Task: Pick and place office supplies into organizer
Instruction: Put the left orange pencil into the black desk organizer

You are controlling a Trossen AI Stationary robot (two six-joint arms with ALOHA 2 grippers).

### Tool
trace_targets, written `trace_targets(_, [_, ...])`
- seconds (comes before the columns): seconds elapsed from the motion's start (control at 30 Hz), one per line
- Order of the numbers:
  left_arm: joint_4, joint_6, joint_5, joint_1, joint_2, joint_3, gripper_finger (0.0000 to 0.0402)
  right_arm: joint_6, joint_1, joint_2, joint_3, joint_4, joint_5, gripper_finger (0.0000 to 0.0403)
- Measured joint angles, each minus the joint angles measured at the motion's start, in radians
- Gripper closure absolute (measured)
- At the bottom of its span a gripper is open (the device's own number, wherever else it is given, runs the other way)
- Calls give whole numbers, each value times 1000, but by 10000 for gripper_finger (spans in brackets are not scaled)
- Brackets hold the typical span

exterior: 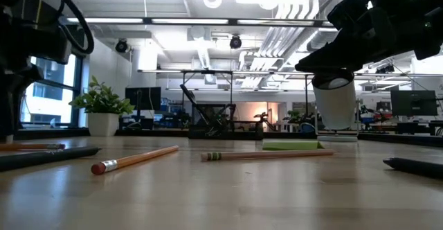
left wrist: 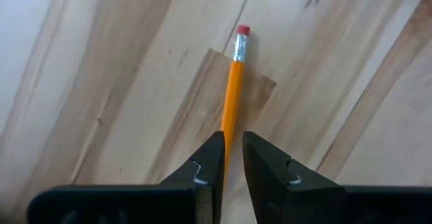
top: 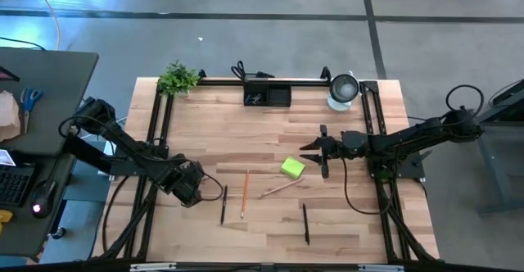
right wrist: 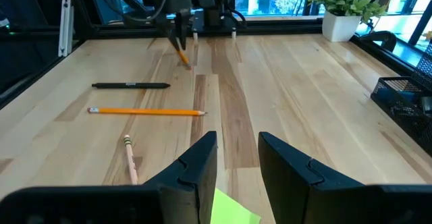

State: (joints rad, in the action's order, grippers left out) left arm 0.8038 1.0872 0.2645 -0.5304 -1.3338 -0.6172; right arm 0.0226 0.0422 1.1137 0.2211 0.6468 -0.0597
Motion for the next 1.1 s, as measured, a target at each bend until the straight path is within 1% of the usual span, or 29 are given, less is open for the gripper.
trace_targets(0.37, [-165,-16,-26,0,4,101,355,4,0,0,0,0,0,299])
trace_targets(0.5, [-183,-2,-17,-1,8,127,355,4,0,0,0,0,0,299])
trace_targets(0.67, [-174,-7,-18,-1,2,108,355,4,0,0,0,0,0,299])
trace_targets(0.77, [-134,-52,-23,1,-1,54,355,4,0,0,0,0,0,299])
trace_targets(0.83, [-74,-62,-17,1,7,-11,355,5,0,0,0,0,0,299])
trace_targets(0.93, [141,-42,-13,1,5,-89,355,6,0,0,0,-1,0,299])
trace_targets(0.97, [184,-29,-14,1,6,-110,355,7,0,0,0,-3,0,299])
trace_targets(1.03, [243,-4,-15,1,7,-128,355,13,0,0,0,-4,0,299])
trace_targets(1.1, [270,8,-32,1,11,-119,355,15,0,0,0,-14,0,299])
